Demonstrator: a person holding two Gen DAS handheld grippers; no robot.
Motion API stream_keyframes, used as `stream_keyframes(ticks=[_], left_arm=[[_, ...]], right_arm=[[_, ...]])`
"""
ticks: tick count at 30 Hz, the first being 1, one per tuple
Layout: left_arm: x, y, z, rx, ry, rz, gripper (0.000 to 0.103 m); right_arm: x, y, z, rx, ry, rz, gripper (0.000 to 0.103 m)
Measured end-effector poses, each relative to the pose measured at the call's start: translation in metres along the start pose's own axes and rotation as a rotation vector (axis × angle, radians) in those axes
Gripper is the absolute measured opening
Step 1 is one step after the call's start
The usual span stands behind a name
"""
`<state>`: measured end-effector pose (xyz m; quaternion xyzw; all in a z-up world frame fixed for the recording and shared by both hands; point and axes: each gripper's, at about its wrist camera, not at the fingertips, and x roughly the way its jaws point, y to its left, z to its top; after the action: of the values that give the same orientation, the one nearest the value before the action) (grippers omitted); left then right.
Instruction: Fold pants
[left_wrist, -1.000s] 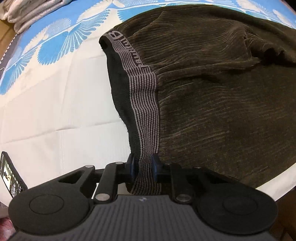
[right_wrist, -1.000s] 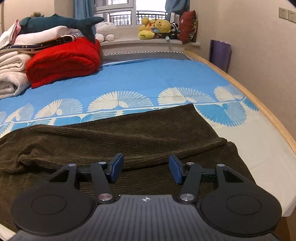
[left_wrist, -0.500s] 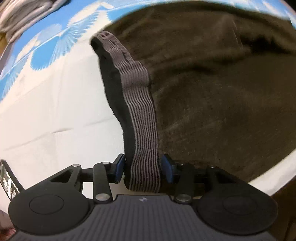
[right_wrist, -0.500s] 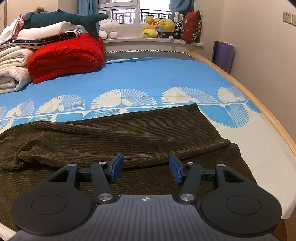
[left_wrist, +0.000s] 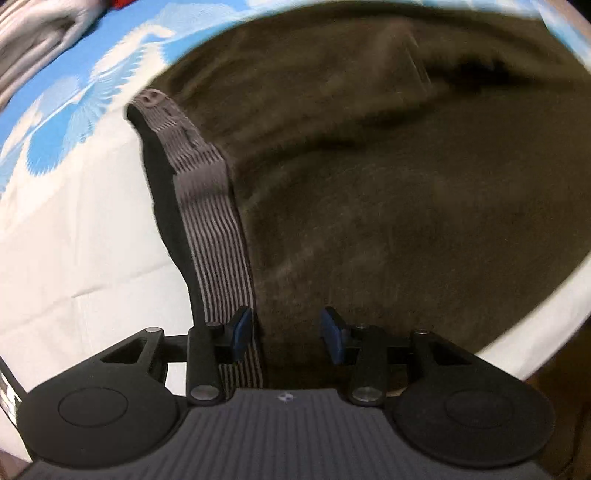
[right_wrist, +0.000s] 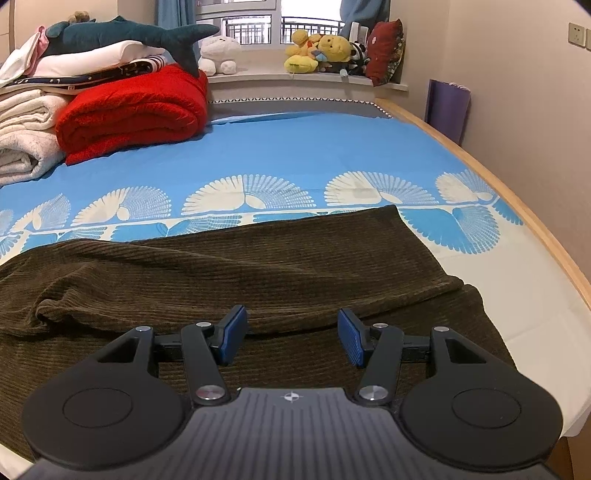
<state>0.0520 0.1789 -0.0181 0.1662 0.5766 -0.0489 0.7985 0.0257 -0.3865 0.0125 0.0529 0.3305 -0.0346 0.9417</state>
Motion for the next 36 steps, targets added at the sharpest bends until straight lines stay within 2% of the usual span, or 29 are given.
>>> stream_keyframes(ticks=[4,8,12,15,16,20,26,28,29,30,32,33,35,36], left_arm=[[-0.025,0.003,0.013,-0.071,-0.137,-0.054,0.051],[-0.043,-0.006,0.024,-0.085,-0.262,-0.04,0.055],[-0.05,-0.008,0.033,-0.125,-0.353,-0.013,0.066],[-0.054,-0.006,0.044,-0.144,-0.419,0.014,0.067],[-0.043,-0.001,0.049,-0.143,-0.429,0.022,0.067],[-0.042,-0.009,0.056,-0.118,-0.425,0.027,0.067],[-0.039,-0.014,0.062,-0.107,-0.409,-0.009,0.067],[-0.037,-0.016,0.064,-0.099,-0.39,-0.009,0.055],[-0.035,-0.016,0.066,-0.099,-0.374,-0.01,0.033],[-0.033,-0.016,0.068,-0.102,-0.353,-0.017,0.015],[-0.03,-0.016,0.07,-0.107,-0.333,-0.029,0.007],[-0.03,-0.017,0.071,-0.098,-0.331,-0.041,0.006],[-0.028,-0.021,0.077,-0.055,-0.316,-0.046,0.006],[-0.027,-0.025,0.084,-0.025,-0.3,-0.031,0.006]], right_arm=[[-0.001,0.002,0.0,-0.01,-0.011,0.005,0.057],[0.001,0.002,0.002,-0.01,-0.01,0.003,0.057],[0.004,0.005,0.004,-0.01,0.003,0.006,0.057],[0.006,0.008,0.005,-0.016,0.006,0.01,0.057],[0.006,0.009,0.005,-0.018,0.006,0.009,0.057],[0.008,0.01,0.006,-0.023,0.005,-0.007,0.057],[0.009,0.014,0.006,-0.036,-0.01,-0.015,0.056],[0.009,0.017,0.005,-0.047,-0.017,-0.034,0.056],[0.009,0.018,0.005,-0.05,-0.019,-0.035,0.056],[0.009,0.019,0.006,-0.054,-0.021,-0.031,0.056],[0.008,0.021,0.006,-0.06,-0.026,-0.025,0.05],[0.007,0.022,0.007,-0.064,-0.032,-0.02,0.046],[0.004,0.025,0.009,-0.068,-0.054,0.0,0.023],[0.003,0.025,0.01,-0.066,-0.061,0.014,0.017]])
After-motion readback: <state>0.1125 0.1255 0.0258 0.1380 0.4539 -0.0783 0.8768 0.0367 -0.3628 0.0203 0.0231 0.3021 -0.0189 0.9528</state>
